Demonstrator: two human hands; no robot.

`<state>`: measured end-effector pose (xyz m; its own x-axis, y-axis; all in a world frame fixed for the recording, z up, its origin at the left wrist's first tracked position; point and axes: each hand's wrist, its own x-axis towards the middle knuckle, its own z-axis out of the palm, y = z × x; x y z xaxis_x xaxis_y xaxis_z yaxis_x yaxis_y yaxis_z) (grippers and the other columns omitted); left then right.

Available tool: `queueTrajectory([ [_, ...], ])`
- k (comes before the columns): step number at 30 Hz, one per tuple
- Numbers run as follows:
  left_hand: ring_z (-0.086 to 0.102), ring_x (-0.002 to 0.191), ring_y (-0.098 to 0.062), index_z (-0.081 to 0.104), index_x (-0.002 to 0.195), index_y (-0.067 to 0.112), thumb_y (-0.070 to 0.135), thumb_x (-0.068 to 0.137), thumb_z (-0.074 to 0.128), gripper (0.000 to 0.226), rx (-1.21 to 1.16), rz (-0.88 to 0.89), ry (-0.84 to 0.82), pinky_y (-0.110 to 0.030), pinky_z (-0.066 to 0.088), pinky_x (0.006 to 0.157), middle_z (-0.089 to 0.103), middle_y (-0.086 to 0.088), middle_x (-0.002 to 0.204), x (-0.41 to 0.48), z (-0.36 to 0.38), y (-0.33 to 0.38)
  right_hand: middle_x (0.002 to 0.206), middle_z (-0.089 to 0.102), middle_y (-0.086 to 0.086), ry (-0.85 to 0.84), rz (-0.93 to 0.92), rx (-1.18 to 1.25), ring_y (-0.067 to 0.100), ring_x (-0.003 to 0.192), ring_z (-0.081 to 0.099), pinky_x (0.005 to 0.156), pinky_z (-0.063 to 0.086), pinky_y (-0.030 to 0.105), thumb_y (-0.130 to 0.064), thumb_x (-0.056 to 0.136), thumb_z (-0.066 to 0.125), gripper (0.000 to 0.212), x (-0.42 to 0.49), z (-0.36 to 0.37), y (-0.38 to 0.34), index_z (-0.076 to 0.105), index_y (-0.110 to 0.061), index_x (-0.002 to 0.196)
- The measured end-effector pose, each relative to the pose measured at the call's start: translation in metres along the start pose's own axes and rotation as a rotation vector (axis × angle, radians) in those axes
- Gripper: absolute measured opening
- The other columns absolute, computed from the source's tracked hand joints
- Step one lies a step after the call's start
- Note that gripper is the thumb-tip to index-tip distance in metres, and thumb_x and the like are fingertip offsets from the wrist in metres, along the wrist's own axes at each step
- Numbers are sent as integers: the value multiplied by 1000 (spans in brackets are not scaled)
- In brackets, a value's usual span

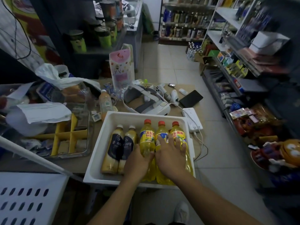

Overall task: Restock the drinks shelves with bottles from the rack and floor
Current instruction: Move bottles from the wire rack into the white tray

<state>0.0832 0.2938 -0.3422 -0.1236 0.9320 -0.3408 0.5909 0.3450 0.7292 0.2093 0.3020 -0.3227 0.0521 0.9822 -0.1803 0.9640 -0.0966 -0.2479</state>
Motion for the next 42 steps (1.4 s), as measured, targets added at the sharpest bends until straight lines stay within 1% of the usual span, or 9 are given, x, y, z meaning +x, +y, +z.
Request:
queueTrajectory([
  [4, 61, 110, -21, 49, 133, 28, 64, 92, 46, 55, 57, -1, -47, -30, 42, 78, 64, 1, 121, 4, -4, -3, 162, 20, 3, -13, 2, 14, 32, 148, 13, 118, 7, 52, -40, 96, 42, 57, 8, -9, 5, 29, -33, 151],
  [6, 61, 94, -15, 54, 126, 27, 65, 94, 39, 52, 69, -13, -46, -30, 44, 74, 65, 5, 107, 8, -11, 0, 158, 29, 4, 11, -24, 13, 33, 144, 20, 116, 14, 53, -40, 96, 42, 52, 15, -16, 5, 35, -31, 147],
  [9, 50, 74, -5, 59, 118, 24, 58, 97, 39, 45, 179, -10, 28, -28, 39, 65, 56, 13, 86, 13, -24, 6, 156, 36, 3, 41, -90, 30, 32, 142, 26, 115, 22, 50, -41, 95, 45, 53, 27, -29, 2, 38, -28, 146],
  [11, 53, 81, -10, 58, 121, 25, 53, 97, 39, 41, 245, -22, 128, -31, 42, 71, 63, 8, 100, 14, -38, 14, 156, 37, 4, 50, -164, 18, 31, 141, 31, 115, 26, 47, -41, 94, 48, 56, 36, -39, -3, 38, -25, 147],
  [13, 59, 99, -23, 55, 130, 25, 49, 97, 39, 43, 297, -40, 253, -38, 48, 85, 62, 1, 117, 14, -55, 23, 157, 35, 6, 51, -254, 0, 32, 141, 33, 114, 30, 47, -39, 94, 49, 56, 46, -50, -10, 39, -24, 147],
  [20, 40, 127, -39, 48, 136, 15, 38, 97, 44, 46, 604, -186, 587, -51, 39, 99, 34, -12, 149, -5, -128, 65, 161, 24, 0, 42, -639, -49, 36, 136, 33, 107, 34, 51, -39, 95, 48, 58, 73, -98, -48, 34, -23, 149],
  [26, 29, 137, -38, 40, 143, 23, 38, 97, 43, 49, 659, -403, 850, -51, 33, 105, 22, -8, 157, -59, -161, 93, 161, 23, -1, 65, -990, -33, 40, 138, 31, 108, 34, 55, -41, 93, 48, 60, 61, -150, -97, 31, -29, 149],
  [32, 39, 125, -39, 51, 133, 18, 36, 96, 46, 41, 712, -554, 1078, -50, 37, 96, 34, -9, 147, -142, -181, 115, 159, 26, 0, 130, -1283, 11, 39, 139, 29, 107, 31, 54, -41, 94, 49, 56, 4, -184, -146, 35, -27, 146],
  [42, 34, 130, -40, 47, 139, 18, 33, 96, 48, 45, 732, -761, 1312, -51, 33, 103, 29, -10, 153, -260, -213, 101, 163, 19, -1, 146, -1596, 64, 36, 147, 13, 113, 24, 53, -42, 93, 51, 61, -102, -196, -220, 30, -30, 149],
])
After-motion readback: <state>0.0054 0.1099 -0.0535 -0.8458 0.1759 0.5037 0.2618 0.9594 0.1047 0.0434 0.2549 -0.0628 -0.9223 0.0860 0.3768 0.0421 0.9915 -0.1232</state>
